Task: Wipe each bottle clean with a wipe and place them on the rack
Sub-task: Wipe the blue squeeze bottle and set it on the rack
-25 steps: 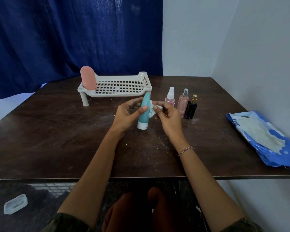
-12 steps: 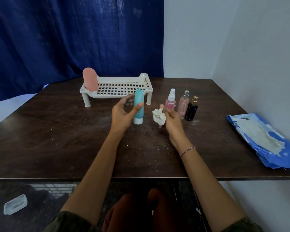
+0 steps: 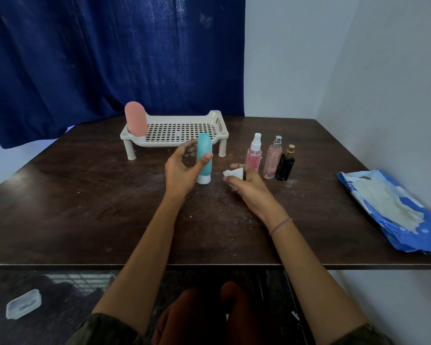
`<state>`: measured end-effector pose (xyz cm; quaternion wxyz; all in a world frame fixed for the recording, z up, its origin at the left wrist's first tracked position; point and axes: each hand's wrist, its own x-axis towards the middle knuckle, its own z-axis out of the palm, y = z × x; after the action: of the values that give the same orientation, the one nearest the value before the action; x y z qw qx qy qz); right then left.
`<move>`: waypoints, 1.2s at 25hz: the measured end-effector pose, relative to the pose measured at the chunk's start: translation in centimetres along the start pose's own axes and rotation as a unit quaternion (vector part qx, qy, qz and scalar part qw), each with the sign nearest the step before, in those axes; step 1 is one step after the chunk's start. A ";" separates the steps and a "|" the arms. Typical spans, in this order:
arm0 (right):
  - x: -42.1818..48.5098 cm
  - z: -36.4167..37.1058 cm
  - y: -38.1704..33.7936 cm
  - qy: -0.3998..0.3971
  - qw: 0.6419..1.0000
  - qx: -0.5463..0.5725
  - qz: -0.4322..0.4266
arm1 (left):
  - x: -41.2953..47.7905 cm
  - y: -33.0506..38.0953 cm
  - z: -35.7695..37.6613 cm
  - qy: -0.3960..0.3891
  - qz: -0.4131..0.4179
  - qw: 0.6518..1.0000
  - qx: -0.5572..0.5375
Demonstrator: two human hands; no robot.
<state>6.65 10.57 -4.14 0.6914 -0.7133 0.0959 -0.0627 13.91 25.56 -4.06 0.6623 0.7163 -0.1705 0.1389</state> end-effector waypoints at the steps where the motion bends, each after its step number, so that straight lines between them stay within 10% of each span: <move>1: 0.1 0.0 0.2 0.031 0.996 -0.066 -0.047 | 0.0 0.0 0.0 0.004 0.002 1.000 0.006; 9: 0.2 0.1 1.0 0.151 0.796 -0.508 -0.292 | -0.2 -0.1 -0.1 0.025 0.037 0.999 0.031; 19: 1.3 2.6 -1.1 0.111 0.937 -0.234 -0.237 | -0.4 0.2 0.0 0.025 0.018 1.000 0.004; 30: 9.0 8.7 -5.5 0.100 0.940 -0.220 -0.243 | 5.4 0.1 -1.3 0.207 -0.066 0.975 -0.038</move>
<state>17.60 17.18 0.67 0.4682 -0.8391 0.0000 -0.2771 18.79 26.55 -1.59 0.7178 0.6559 0.0127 0.2330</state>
